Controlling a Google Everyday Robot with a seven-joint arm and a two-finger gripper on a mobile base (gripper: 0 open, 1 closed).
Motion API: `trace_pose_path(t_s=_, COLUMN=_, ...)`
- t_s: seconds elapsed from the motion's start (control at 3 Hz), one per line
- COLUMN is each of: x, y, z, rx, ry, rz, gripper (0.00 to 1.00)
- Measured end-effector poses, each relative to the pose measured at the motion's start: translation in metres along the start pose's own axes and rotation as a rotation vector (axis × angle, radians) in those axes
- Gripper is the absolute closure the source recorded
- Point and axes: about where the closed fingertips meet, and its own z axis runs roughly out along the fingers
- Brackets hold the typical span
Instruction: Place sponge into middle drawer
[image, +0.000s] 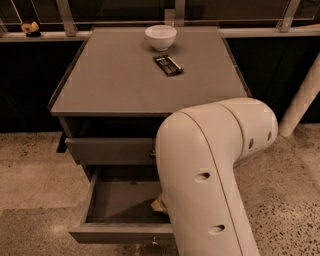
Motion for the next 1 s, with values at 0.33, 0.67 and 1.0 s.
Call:
trace_pose_path(t_s=0.33, x=0.0, y=0.0, z=0.0, rx=0.0, ry=0.0, rz=0.0, gripper=0.11)
trace_pose_path(t_s=0.67, x=0.0, y=0.0, z=0.0, rx=0.0, ry=0.0, rz=0.0, gripper=0.0)
trace_pose_path(t_s=1.0, x=0.0, y=0.0001, z=0.0, rx=0.0, ry=0.0, rz=0.0, gripper=0.0)
